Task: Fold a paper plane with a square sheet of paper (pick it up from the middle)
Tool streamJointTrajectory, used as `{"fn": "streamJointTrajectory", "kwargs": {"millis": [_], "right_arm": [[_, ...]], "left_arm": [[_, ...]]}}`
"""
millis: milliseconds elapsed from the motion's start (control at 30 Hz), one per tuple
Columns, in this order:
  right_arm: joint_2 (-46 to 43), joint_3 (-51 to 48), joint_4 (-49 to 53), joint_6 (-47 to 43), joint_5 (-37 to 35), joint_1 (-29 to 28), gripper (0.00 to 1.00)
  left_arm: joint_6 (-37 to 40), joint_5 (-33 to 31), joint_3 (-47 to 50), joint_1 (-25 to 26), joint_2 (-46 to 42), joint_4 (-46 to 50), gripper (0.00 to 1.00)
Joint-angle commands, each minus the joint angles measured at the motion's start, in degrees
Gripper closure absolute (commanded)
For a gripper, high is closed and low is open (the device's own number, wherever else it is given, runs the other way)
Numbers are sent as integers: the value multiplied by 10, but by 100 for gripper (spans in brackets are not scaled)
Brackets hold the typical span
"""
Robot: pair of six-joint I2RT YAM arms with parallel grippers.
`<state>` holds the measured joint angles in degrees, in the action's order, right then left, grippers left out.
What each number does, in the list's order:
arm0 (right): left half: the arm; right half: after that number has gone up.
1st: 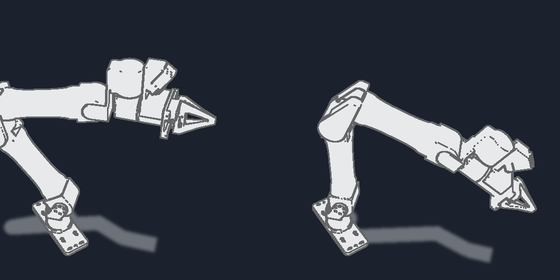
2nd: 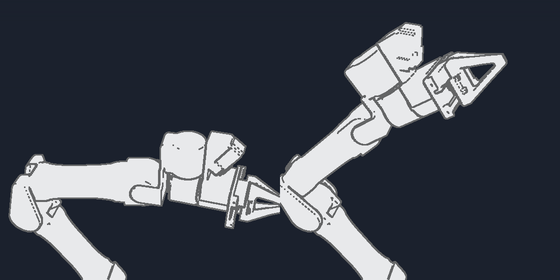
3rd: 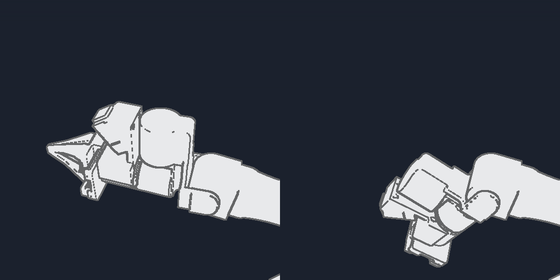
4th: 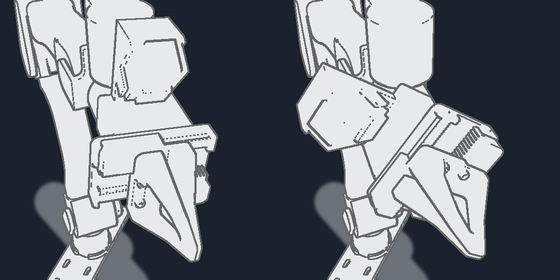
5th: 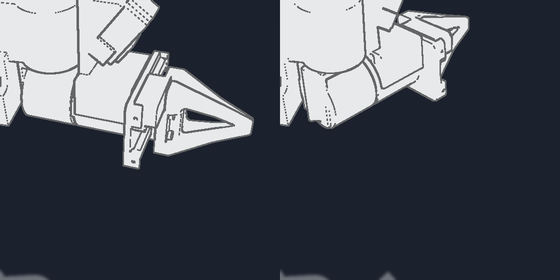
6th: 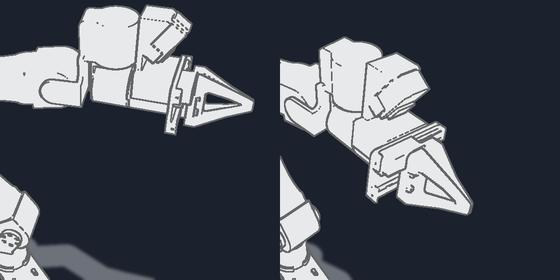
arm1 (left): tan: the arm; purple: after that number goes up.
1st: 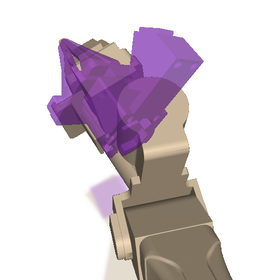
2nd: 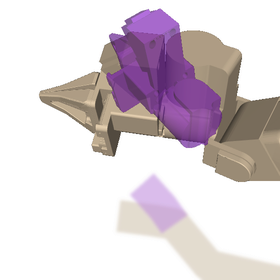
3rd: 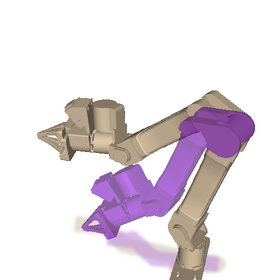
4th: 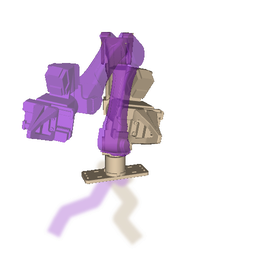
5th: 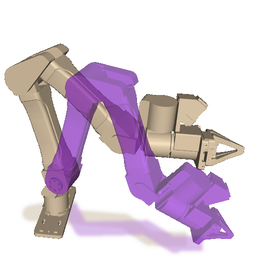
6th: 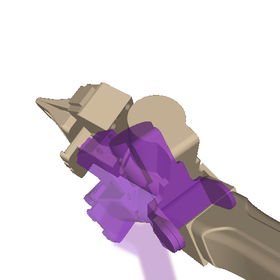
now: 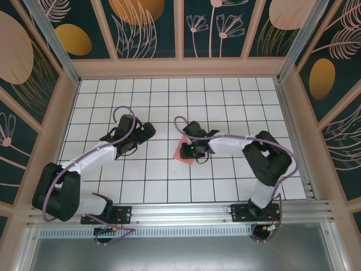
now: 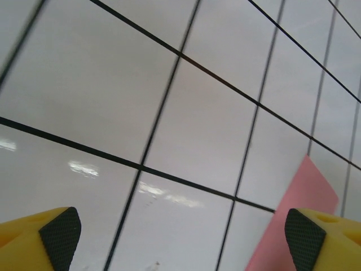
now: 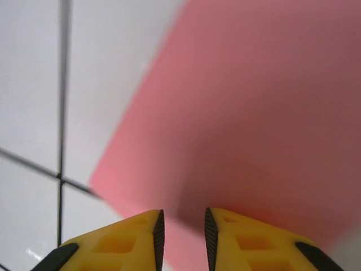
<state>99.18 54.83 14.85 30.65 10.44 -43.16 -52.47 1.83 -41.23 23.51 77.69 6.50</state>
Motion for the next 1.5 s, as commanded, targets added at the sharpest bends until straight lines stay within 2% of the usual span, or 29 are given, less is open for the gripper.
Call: {"fn": "streamJointTrajectory", "kwargs": {"millis": [0, 200, 367, 533, 900, 1467], "right_arm": [[-61, -24, -46, 67, -12, 40, 64], [-49, -22, -55, 129, -58, 75, 60], [-6, 1, -54, 133, -54, 88, 60], [20, -2, -79, 133, -28, 96, 61], [32, -34, -102, 125, -9, 114, 66], [39, -54, -114, 124, 6, 115, 68]], "left_arm": [[1, 97, 10, -2, 15, -48, 10], [-5, 164, 7, 18, 50, -91, 14], [10, 201, -26, 58, 98, -104, 18], [17, 199, -76, 101, 157, -92, 22], [13, 209, -141, 132, 255, -71, 33], [7, 195, -171, 135, 290, -47, 30]]}}
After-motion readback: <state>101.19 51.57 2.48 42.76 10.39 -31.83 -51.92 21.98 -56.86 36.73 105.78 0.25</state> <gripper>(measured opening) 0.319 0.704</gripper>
